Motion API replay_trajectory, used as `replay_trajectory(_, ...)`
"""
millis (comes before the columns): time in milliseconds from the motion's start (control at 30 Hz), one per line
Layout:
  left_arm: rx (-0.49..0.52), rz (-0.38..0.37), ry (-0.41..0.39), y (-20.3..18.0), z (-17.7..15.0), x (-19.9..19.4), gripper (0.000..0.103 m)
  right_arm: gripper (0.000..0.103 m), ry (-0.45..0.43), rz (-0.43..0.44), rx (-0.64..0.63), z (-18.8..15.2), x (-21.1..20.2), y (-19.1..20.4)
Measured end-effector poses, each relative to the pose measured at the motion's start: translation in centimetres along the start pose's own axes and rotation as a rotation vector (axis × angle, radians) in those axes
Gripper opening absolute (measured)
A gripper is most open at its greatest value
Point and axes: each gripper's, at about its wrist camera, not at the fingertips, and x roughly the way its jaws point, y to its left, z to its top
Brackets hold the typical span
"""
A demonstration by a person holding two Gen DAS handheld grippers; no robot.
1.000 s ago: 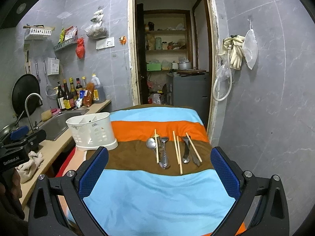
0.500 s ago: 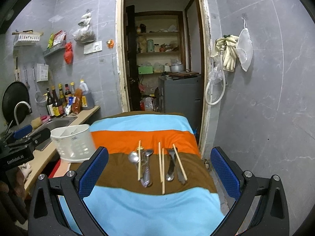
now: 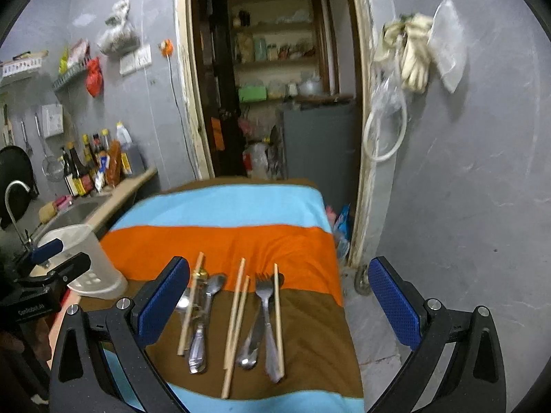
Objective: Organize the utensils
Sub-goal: 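Reach the right tool down to the utensil row and grasp a wooden chopstick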
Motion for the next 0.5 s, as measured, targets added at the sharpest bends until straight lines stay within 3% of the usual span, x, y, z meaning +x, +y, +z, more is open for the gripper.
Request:
replay_trajectory(233,-0.016,-0.01,0.133,-1.1,-1.0,6.6,0.102,0.099,0.14,0.071,0.033,-0.3,8.6,-2.2)
replay_trajectory(367,-0.039,-0.035,0.209,-1.1,-1.6,9.7,0.099,0.082,0.223,0.13,0.041,-1.0,13.1,-2.1)
replay_trajectory(500,-0.066,-0.065,0.276,-1.2,-2.2,12.1,0.084,0.063,0.293,0.163,0.018,-2.2,17.1,-0.9)
